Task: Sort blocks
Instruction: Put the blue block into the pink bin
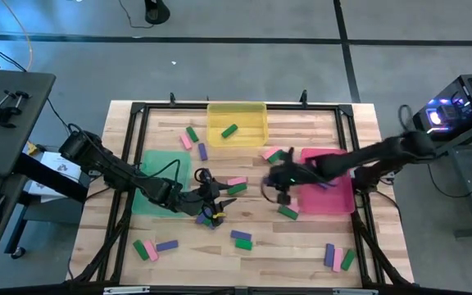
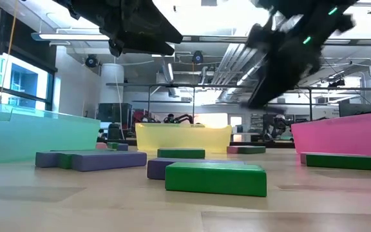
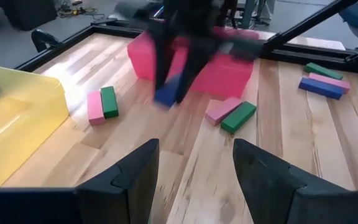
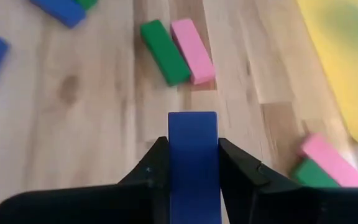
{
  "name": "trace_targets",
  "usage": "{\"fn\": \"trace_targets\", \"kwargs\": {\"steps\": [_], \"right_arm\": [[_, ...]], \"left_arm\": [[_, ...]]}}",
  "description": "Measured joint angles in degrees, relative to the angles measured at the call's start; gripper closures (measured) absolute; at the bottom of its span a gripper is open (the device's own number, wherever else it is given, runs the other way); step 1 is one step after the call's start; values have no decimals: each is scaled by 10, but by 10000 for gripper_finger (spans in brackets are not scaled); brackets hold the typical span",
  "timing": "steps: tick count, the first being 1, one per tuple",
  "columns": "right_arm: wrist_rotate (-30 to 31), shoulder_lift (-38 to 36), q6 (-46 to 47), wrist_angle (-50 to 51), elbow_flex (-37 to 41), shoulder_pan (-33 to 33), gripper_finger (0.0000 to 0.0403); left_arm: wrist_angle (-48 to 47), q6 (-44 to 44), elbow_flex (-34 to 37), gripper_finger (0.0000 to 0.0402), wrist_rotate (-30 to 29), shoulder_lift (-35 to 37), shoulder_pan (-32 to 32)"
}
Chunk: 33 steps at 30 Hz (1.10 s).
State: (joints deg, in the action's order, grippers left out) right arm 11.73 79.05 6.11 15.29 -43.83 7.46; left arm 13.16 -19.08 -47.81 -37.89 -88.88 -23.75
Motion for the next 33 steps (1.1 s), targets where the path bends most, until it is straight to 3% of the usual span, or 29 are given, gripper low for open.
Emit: {"fn": "trace_targets", "kwargs": {"steps": [8,11,14,22,29,33], "right_arm": [[170,-162,227,274,7,104,332],[206,-200,353,394,19,115,332],[217,-227,450,449,42,110,332],[200,-244,518,435,152,52,332],[166,-244,465,361,216,-10,332],[164,-244,459,346,222,-27,291]], "left_arm": [[1,-3,0,209,0,0,0],[1,-3,0,209,0,0,0],[1,-3,0,209,0,0,0],[2,-3,0,209,0,0,0],[3,-3,0,209,0,0,0],[3,-3,0,209,0,0,0]]}}
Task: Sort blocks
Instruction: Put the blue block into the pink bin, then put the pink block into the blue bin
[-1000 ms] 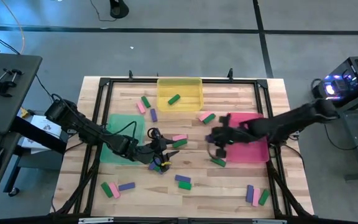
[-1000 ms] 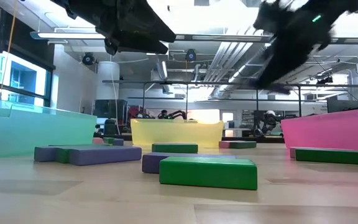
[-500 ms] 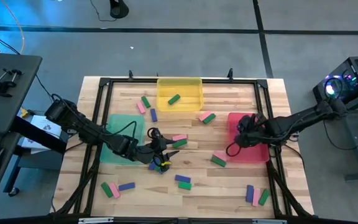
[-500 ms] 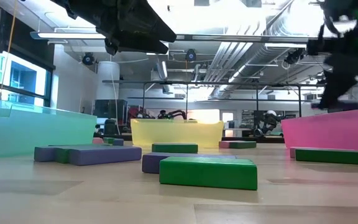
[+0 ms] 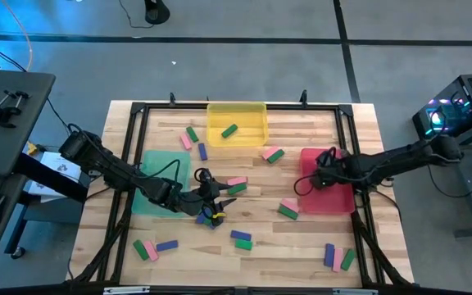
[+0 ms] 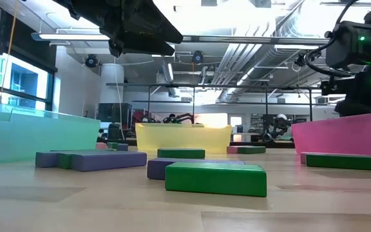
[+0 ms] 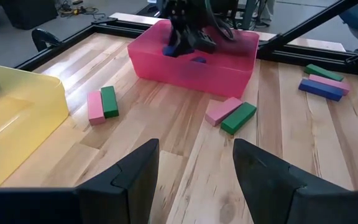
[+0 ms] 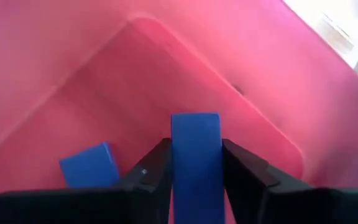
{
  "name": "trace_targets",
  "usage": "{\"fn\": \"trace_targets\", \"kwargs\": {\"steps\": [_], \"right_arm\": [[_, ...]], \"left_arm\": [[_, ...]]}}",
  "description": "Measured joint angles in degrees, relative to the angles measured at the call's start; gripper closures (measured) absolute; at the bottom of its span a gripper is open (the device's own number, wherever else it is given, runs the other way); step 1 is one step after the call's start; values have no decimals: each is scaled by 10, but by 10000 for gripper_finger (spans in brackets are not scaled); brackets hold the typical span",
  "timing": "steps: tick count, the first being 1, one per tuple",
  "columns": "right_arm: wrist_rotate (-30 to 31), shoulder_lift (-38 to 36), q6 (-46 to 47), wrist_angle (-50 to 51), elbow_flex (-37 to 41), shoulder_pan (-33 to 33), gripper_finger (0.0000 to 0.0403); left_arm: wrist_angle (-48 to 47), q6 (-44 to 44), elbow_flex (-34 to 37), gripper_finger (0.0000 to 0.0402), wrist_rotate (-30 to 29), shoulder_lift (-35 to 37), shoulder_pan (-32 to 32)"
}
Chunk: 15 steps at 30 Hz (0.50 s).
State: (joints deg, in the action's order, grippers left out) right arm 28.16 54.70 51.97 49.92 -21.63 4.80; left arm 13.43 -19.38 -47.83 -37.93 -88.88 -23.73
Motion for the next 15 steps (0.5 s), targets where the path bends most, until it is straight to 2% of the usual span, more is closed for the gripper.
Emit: {"fn": "trace_targets", "kwargs": {"steps": [4,7,15], "right_arm": [[-17,0,-11,-9,-4,-6,242],[-25,0,-14,-9,-5,-8,223],[-35,0,5,-4,-44,18,226]], "left_arm": [[0,0,0,209,0,0,0],[0,0,0,209,0,0,0],[0,0,0,209,0,0,0]]}}
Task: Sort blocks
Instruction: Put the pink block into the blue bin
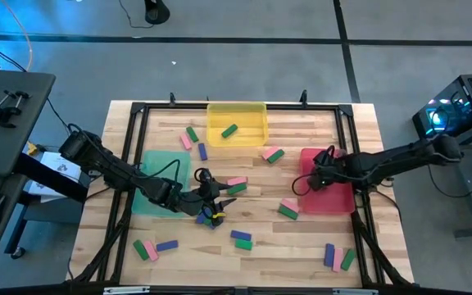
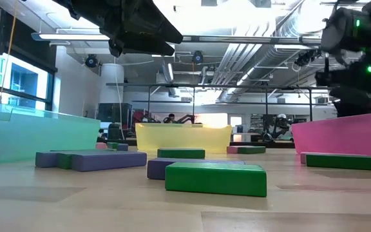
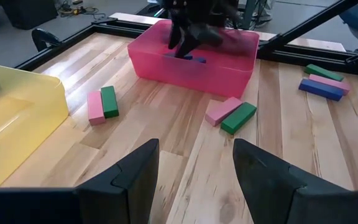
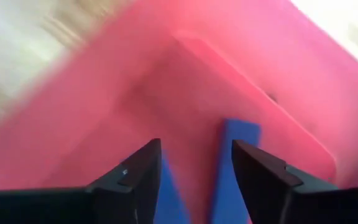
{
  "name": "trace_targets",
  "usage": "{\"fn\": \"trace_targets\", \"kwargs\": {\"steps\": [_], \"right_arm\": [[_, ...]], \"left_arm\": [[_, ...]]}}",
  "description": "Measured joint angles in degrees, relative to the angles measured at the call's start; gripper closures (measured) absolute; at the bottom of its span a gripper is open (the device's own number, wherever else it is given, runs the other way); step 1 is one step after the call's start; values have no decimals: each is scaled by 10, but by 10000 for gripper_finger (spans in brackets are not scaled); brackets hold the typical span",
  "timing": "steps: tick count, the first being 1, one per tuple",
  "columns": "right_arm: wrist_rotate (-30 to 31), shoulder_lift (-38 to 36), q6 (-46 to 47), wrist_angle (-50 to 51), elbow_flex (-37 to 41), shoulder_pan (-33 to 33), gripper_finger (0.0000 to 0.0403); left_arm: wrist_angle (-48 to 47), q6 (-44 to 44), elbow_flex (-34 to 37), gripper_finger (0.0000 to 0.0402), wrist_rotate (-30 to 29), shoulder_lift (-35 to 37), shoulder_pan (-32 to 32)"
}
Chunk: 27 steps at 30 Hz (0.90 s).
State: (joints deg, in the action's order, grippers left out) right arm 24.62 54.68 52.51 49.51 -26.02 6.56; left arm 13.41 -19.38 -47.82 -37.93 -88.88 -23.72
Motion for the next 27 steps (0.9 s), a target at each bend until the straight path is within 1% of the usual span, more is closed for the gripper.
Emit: {"fn": "trace_targets", "kwargs": {"steps": [5,10,13,16,19,21,23,25,27], "right_arm": [[28,0,19,6,-53,59,250],[46,0,49,1,-100,149,274],[51,3,46,-30,-117,217,286],[48,22,0,-101,-119,295,296],[7,61,-34,-181,-119,366,306],[-36,92,-16,-227,-119,404,312],[-95,120,50,-257,-119,434,316],[-173,146,165,-267,-118,460,320],[-235,171,291,-272,-118,490,320]], "left_arm": [[0,-5,0,209,0,0,0],[0,-6,0,209,0,0,-1],[0,-5,0,209,0,0,-3],[0,-5,0,209,0,0,-4],[0,-5,0,209,0,0,-4],[0,-5,0,209,0,0,-4],[0,-5,0,209,0,0,-4],[0,-5,0,209,0,0,-4],[0,-1,0,209,0,0,-4]]}}
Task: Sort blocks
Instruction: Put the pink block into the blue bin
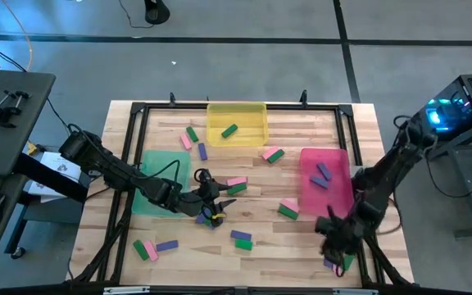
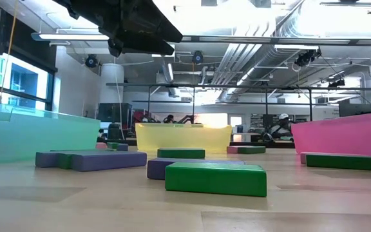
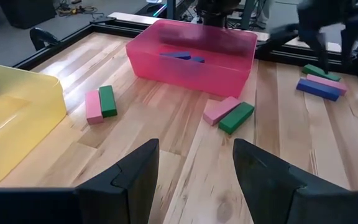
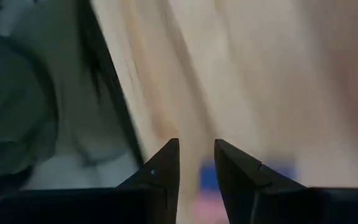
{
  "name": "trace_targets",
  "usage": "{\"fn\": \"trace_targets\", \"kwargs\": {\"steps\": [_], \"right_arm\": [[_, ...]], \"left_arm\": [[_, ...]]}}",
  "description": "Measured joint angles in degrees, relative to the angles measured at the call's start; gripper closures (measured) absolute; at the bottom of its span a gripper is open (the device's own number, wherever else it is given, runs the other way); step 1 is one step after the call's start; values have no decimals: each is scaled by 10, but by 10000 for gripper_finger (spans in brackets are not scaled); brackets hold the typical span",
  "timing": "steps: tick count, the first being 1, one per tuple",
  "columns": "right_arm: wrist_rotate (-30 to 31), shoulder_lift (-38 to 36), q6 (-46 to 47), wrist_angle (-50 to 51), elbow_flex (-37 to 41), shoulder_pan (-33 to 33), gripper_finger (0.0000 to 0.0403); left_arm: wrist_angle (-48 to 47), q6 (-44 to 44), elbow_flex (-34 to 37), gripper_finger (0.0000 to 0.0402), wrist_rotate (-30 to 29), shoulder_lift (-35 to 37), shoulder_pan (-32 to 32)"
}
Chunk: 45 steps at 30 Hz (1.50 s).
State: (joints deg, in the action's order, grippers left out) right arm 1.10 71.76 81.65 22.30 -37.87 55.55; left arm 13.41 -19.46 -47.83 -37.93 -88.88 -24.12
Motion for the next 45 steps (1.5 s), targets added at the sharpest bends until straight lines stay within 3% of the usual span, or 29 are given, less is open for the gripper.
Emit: {"fn": "trace_targets", "kwargs": {"steps": [3,7,20,31,37,45], "right_arm": [[-61,37,151,2,0,45,321],[-91,84,235,-10,0,81,321],[-106,169,236,-123,-2,73,321],[21,171,40,-166,1,-36,321],[45,173,-206,-278,-3,-82,321],[42,172,-496,-233,-44,-97,320]], "left_arm": [[0,1,0,209,0,0,0],[-1,2,0,209,0,0,0],[-1,11,0,209,0,0,-1],[-1,11,0,209,0,0,-1],[-2,11,0,209,0,0,-4],[-2,11,0,209,0,0,-4]]}}
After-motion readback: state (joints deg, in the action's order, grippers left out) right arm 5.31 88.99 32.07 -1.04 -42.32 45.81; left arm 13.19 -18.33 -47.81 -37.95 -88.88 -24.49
